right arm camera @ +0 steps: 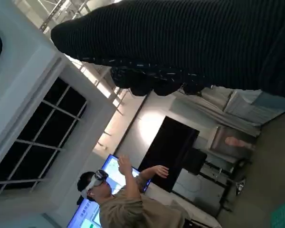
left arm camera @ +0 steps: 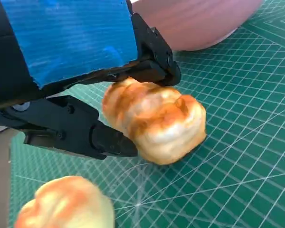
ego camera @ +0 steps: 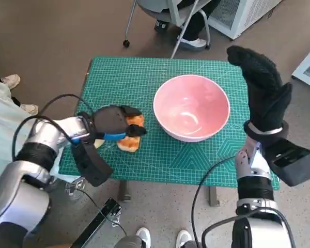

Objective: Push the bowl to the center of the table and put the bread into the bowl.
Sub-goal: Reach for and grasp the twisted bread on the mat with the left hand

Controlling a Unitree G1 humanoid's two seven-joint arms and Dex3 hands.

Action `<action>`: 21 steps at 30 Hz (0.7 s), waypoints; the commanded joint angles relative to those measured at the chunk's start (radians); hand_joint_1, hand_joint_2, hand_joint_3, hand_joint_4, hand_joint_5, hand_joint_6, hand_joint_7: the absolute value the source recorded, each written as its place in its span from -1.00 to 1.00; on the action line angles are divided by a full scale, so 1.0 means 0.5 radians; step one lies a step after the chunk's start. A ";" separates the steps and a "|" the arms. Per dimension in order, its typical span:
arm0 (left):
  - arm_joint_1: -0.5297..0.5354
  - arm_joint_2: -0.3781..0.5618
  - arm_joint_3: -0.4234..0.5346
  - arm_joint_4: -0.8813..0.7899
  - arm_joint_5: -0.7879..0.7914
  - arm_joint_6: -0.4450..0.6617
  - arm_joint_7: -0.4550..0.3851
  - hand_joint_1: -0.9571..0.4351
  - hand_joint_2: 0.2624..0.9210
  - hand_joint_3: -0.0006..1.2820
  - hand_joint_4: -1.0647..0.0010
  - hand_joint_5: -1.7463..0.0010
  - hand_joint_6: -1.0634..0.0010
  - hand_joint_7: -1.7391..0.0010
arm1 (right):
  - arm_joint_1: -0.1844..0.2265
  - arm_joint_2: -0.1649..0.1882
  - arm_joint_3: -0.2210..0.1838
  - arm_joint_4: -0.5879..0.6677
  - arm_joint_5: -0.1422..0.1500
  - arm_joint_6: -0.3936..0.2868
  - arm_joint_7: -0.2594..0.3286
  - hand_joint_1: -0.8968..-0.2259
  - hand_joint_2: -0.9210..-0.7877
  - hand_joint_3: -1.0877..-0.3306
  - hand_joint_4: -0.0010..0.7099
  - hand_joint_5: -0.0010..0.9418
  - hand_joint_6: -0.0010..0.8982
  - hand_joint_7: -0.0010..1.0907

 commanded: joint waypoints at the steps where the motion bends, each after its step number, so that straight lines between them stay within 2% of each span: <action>1: 0.052 -0.067 -0.079 0.092 0.016 -0.039 0.006 0.38 0.91 -0.99 0.01 0.96 -0.24 0.95 | 0.061 0.002 0.012 -0.010 -0.010 0.013 -0.019 -0.14 -1.00 -0.04 -0.07 -1.00 -0.89 0.44; 5: 0.071 -0.094 -0.082 0.150 -0.024 -0.068 0.040 0.40 0.97 -0.96 -0.16 0.95 -0.37 0.92 | 0.072 0.000 0.014 -0.016 -0.009 0.015 -0.024 -0.15 -1.00 -0.04 -0.08 -1.00 -0.90 0.45; 9: 0.093 -0.116 -0.078 0.200 -0.077 -0.095 0.054 0.41 0.99 -0.83 -0.36 0.92 -0.50 0.89 | 0.079 -0.003 0.015 -0.019 -0.003 0.021 -0.019 -0.16 -1.00 -0.04 -0.08 -1.00 -0.90 0.46; 10: 0.097 -0.120 -0.079 0.210 -0.090 -0.099 0.059 0.41 0.99 -0.81 -0.29 0.66 -0.42 0.61 | 0.079 -0.003 0.015 -0.018 -0.003 0.022 -0.019 -0.16 -1.00 -0.04 -0.08 -1.00 -0.91 0.46; 11: 0.104 -0.124 -0.077 0.221 -0.102 -0.105 0.066 0.39 1.00 -0.75 -0.15 0.26 -0.24 0.17 | 0.080 -0.003 0.016 -0.017 -0.005 0.021 -0.021 -0.16 -1.00 -0.03 -0.08 -1.00 -0.91 0.46; 12: 0.108 -0.126 -0.077 0.229 -0.112 -0.108 0.072 0.39 1.00 -0.74 -0.09 0.02 -0.15 -0.10 | 0.080 -0.003 0.016 -0.017 -0.006 0.021 -0.023 -0.15 -1.00 -0.03 -0.08 -1.00 -0.91 0.46; 13: 0.113 -0.127 -0.075 0.237 -0.124 -0.116 0.078 0.38 1.00 -0.73 -0.05 -0.13 -0.09 -0.27 | 0.080 -0.004 0.016 -0.015 -0.010 0.019 -0.026 -0.15 -1.00 -0.03 -0.08 -1.00 -0.91 0.47; 16: 0.118 -0.111 -0.051 0.257 -0.191 -0.152 0.048 0.38 1.00 -0.81 -0.13 -0.24 -0.16 -0.39 | 0.079 -0.007 0.017 -0.012 -0.025 0.014 -0.039 -0.15 -1.00 -0.04 -0.07 -0.99 -0.92 0.47; 21: 0.102 -0.056 0.009 0.266 -0.313 -0.213 -0.049 0.38 1.00 -0.88 -0.17 -0.30 -0.29 -0.35 | 0.079 -0.009 0.023 -0.012 -0.038 0.011 -0.057 -0.14 -1.00 -0.04 -0.06 -0.99 -0.93 0.48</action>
